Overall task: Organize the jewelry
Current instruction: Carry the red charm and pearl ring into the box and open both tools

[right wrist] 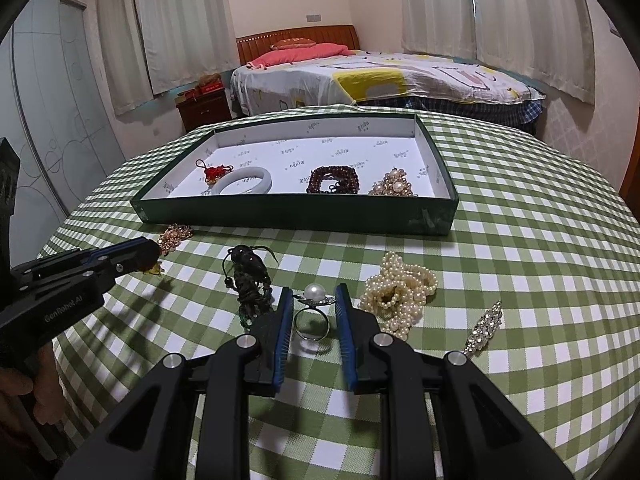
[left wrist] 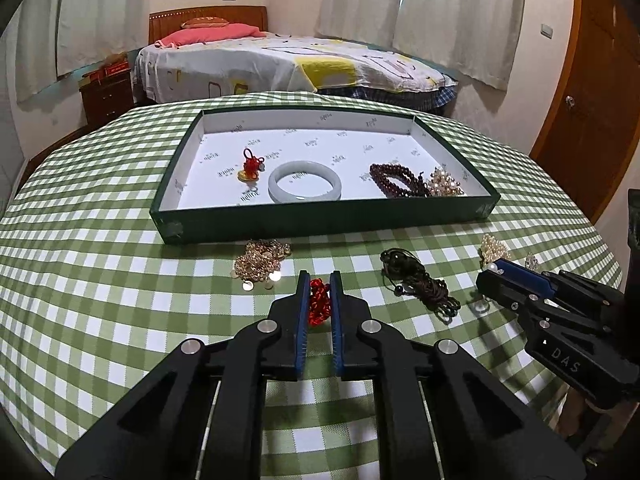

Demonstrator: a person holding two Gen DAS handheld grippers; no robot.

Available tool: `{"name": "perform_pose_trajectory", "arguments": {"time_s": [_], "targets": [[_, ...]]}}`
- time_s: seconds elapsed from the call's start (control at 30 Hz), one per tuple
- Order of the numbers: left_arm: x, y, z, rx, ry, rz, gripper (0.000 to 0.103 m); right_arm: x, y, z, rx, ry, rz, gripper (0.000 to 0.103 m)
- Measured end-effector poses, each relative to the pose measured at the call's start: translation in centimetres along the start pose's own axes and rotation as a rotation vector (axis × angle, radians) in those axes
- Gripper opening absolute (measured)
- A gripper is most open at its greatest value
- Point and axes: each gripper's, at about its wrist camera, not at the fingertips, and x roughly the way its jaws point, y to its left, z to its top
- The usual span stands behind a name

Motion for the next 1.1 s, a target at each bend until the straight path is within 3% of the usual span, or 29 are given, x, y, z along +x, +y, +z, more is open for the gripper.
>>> {"name": "perform_pose_trajectory", "arguments": {"time_s": [0.33, 0.73, 0.9, 1.1], "targets": [[-1.6, 0.2, 1.9, -0.011, -0.055, -0.009, 0.01, -1.1, -0.1, 1.5, 0.013, -0.042, 0.007, 0.022], [-1.8, 0.5, 7.7, -0.017, -0.17, -0.023, 0.01, -1.9, -0.5, 7.9, -0.004, -0.177, -0.01, 0.022], [-0.5, 0.2, 11.0, -0.007, -0.216, -0.018, 0.01, -1.2, -1.0, 10.5, -0.015, -0.219, -0.021, 0.022], [2.9, -0.2, 13.3, -0.008, -0.203, -0.004, 0.01, 1.5, -1.8, 12.6, -0.027, -0.216, -0.037, 0.022]]}}
